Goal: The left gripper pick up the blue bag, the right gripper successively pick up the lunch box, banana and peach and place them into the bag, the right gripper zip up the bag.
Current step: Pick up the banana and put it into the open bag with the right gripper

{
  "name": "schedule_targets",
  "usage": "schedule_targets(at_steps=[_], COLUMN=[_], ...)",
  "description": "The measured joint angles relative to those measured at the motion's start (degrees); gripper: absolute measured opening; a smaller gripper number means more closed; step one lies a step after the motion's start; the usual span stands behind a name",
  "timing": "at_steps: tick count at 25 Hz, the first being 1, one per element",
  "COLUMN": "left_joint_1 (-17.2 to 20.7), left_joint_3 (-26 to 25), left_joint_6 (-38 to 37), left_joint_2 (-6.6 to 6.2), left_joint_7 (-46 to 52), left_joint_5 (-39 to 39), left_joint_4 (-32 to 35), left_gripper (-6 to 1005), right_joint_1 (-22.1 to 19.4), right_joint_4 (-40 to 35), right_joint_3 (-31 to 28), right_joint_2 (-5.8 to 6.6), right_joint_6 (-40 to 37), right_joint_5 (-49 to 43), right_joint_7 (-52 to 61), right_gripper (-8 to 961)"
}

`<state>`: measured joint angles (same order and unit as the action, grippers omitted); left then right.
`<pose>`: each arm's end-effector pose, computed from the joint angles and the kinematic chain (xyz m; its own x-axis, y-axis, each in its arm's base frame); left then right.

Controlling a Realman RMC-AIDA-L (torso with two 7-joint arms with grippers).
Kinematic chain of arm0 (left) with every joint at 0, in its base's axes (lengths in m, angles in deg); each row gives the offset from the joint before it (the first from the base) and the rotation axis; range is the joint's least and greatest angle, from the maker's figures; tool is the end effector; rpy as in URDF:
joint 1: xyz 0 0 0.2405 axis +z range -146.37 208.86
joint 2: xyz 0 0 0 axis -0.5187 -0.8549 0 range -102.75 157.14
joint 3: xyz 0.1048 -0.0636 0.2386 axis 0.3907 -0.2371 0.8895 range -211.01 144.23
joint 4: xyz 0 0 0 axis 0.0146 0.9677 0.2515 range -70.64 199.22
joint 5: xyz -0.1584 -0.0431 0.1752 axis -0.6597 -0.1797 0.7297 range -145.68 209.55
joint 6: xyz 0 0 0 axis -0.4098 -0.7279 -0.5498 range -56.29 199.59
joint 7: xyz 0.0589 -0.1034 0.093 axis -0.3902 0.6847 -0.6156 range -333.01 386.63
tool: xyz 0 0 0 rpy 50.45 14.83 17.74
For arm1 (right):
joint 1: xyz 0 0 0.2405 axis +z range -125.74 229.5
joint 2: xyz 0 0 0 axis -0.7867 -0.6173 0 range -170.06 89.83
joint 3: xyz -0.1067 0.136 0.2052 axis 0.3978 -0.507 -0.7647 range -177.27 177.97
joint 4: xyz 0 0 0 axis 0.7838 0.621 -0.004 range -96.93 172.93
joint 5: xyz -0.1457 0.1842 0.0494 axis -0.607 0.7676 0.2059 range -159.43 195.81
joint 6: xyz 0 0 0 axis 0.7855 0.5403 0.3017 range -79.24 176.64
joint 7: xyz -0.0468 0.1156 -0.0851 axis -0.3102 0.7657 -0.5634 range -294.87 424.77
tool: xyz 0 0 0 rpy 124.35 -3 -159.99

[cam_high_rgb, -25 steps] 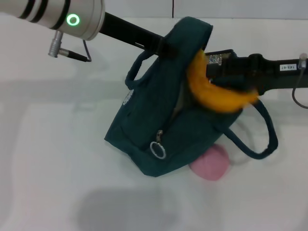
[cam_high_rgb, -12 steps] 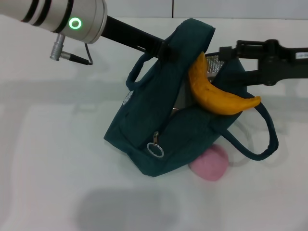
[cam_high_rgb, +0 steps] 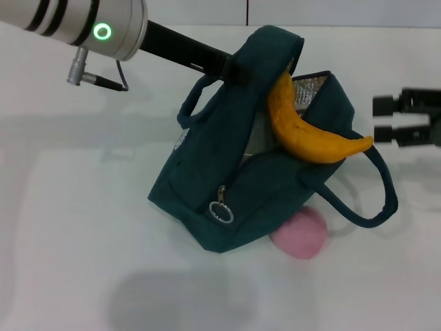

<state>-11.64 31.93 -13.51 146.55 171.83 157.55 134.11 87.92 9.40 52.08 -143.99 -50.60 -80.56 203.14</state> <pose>-0.1078 0.4267 0.0044 0.7339 0.6435 0.2175 0.6755 -0.7251 -0.1340 0.2632 0.3851 0.0660 0.1603 -0.9402 -0.3005 -0.8584 -0.2831 0.4277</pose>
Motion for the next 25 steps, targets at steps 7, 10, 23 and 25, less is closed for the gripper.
schedule_targets(at_steps=[7,10,23,25], left_joint_1=[-0.06,-0.08,0.09,0.09], left_joint_3=[-0.19,-0.19,0.21,0.23], left_joint_6=[0.0,0.0,-0.01,-0.01], left_joint_2=[-0.01,0.0,0.18,0.18], left_joint_7=[-0.01,-0.04,0.0,0.0], left_joint_5=[0.1,0.05,-0.22,-0.24], left_joint_4=[-0.23,-0.27,-0.39,-0.39], left_gripper=[35,35,35,35], right_joint_1=[-0.91,0.53,6.08,7.18], right_joint_4=[0.34,0.4,0.67,1.86], right_joint_3=[0.13,0.3,-1.95,-1.69], right_joint_2=[-1.37,-2.87,-5.17,-4.99], right_joint_6=[-0.46,0.58,4.01,4.57], right_joint_5=[-2.8,-4.03,-5.3,-5.64], right_joint_7=[-0.65,-0.71,-2.48,-2.46], right_gripper=[856,856,844,839])
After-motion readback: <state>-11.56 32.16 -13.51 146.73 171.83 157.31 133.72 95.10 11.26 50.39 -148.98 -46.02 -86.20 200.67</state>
